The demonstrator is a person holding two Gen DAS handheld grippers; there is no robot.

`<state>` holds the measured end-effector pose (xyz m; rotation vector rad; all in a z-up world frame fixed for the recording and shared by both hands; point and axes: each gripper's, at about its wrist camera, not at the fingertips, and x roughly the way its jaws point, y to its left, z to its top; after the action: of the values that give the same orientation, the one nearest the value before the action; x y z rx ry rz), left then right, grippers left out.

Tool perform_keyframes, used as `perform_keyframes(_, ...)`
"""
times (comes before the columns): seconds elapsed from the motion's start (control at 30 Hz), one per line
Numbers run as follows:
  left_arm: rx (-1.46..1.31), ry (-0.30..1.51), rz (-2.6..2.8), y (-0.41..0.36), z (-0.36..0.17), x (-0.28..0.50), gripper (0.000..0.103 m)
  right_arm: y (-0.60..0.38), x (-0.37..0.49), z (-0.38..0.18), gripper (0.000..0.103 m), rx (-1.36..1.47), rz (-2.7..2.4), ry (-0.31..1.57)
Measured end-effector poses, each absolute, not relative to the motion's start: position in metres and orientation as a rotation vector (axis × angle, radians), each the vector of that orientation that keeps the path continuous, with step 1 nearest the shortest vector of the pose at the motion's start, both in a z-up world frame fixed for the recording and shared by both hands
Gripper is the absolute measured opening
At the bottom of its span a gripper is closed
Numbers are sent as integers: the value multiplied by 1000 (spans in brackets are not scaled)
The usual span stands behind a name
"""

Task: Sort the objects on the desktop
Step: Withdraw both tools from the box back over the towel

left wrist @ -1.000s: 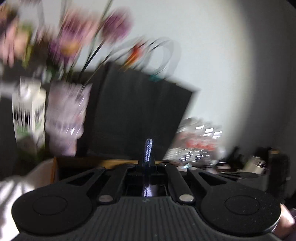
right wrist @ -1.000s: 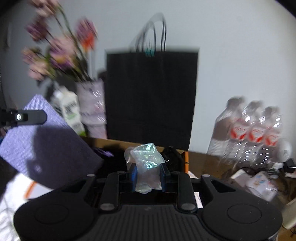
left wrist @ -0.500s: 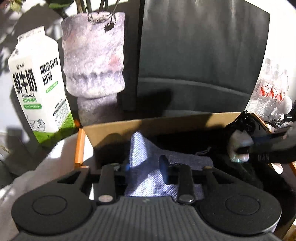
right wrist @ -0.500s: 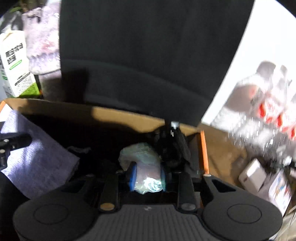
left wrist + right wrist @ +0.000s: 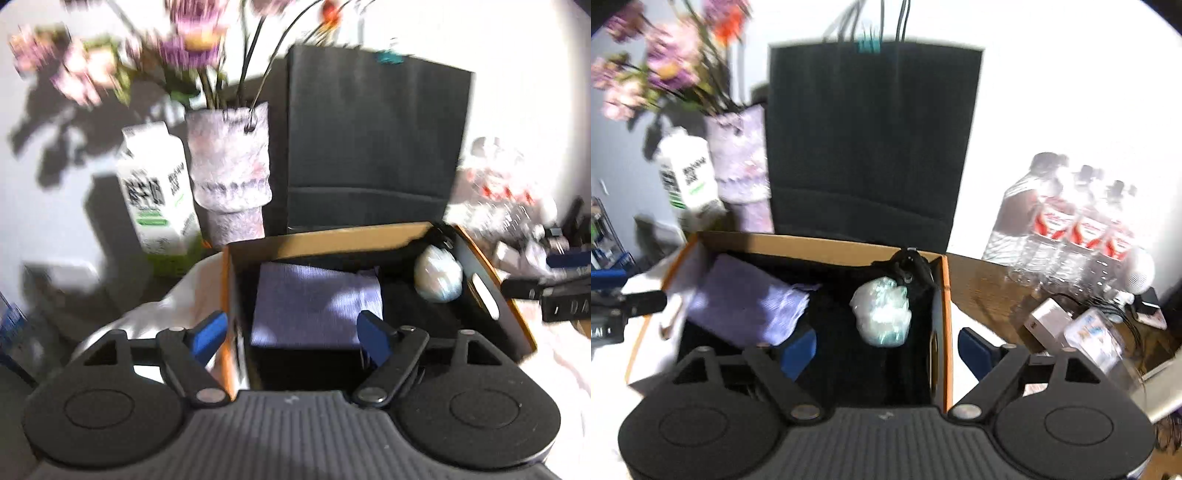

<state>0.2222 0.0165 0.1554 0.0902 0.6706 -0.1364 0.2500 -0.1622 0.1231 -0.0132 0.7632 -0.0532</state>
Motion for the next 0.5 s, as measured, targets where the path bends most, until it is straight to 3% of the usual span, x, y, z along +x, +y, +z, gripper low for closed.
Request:
perform_keyframes(0.1,59,575,-175,17,157,150,77,-163,195,124,89,-10,-18,665)
perform_keyframes(0.17,32,535,-209,15,151,101,70,-165,146,118,90,7,14,596)
perform_keyframes(0.5,-5,489,-221,2,85,-71,70,-144,-47,43,97,179,102,506)
